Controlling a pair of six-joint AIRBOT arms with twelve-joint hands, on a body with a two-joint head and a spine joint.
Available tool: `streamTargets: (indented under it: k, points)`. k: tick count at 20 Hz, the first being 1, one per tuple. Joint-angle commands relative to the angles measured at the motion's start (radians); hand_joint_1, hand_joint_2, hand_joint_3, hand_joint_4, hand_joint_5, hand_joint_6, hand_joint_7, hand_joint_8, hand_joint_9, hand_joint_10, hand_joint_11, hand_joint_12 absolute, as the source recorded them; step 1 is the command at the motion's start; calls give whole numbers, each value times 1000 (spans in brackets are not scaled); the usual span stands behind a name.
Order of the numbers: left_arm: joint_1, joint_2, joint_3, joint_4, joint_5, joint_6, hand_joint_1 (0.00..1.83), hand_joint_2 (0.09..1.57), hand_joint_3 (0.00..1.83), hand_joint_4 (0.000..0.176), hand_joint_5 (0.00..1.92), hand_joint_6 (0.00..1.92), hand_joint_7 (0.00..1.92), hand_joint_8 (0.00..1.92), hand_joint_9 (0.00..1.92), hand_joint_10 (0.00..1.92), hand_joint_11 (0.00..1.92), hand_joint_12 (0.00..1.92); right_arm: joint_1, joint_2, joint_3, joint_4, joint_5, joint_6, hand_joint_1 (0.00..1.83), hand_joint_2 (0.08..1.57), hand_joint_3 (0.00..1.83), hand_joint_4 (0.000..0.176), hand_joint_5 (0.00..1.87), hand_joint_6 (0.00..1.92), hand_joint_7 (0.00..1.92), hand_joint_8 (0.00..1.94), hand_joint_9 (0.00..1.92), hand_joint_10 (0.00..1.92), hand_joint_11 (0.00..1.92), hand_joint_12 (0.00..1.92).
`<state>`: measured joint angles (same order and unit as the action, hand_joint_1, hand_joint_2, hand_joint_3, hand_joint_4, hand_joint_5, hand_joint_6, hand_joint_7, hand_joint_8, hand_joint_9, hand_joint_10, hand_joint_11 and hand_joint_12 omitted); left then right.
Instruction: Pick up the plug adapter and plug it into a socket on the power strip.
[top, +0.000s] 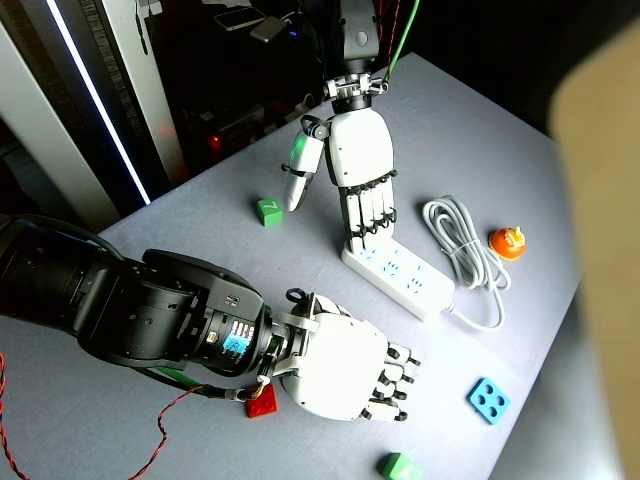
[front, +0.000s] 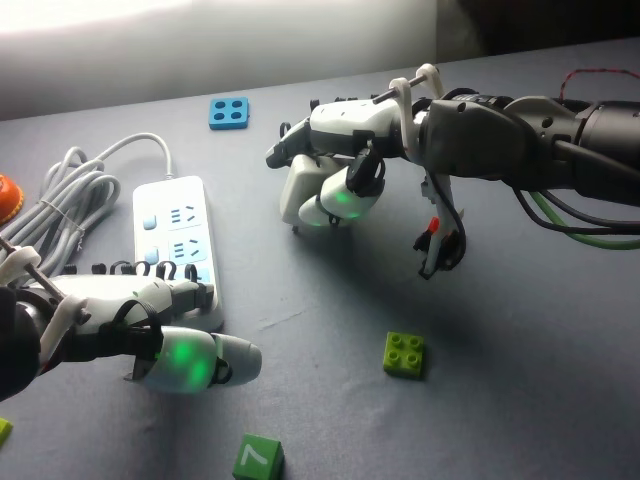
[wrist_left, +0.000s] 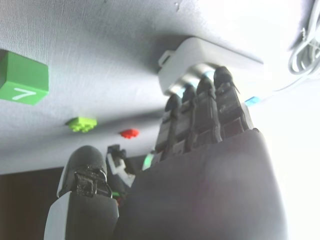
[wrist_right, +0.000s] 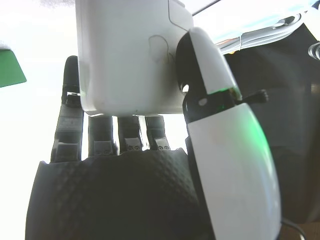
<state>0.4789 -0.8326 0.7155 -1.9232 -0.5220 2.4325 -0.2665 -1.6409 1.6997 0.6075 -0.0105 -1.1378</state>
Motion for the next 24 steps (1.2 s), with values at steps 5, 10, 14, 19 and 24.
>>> streamTargets:
  k: [5, 10, 14, 19, 24]
  points:
    - [3, 7, -5, 8, 2, -4, 0, 1213, 1, 0, 99, 5, 88, 1, 69, 3, 0, 180, 2, 3, 3, 4, 93, 4, 1125, 1160, 0, 0, 562, 31, 556, 16, 538, 27, 29, 1136]
    - [3, 7, -5, 8, 2, -4, 0, 1203, 0, 0, 78, 1, 95, 6, 67, 2, 0, 130, 2, 3, 3, 4, 93, 4, 1128, 1197, 7, 0, 799, 1195, 907, 26, 920, 63, 492, 1156]
    - [4, 8, -5, 8, 2, -4, 0, 1202, 0, 0, 78, 2, 99, 3, 78, 2, 0, 149, 2, 3, 3, 4, 93, 3, 1363, 1151, 0, 0, 803, 1168, 938, 1006, 873, 1297, 768, 1324]
    - [4, 8, -4, 8, 2, -6, 0, 1201, 0, 0, 84, 1, 96, 1, 78, 2, 0, 156, 4, 4, 3, 1, 97, -5, 1262, 1129, 0, 0, 876, 990, 1041, 1096, 998, 1106, 954, 1436]
    - [4, 8, -4, 8, 0, -7, 0, 1208, 1, 0, 80, 1, 85, 1, 72, 3, 0, 133, 9, 27, -30, -40, 129, -7, 1372, 1146, 0, 0, 836, 948, 917, 1145, 899, 1347, 943, 1379]
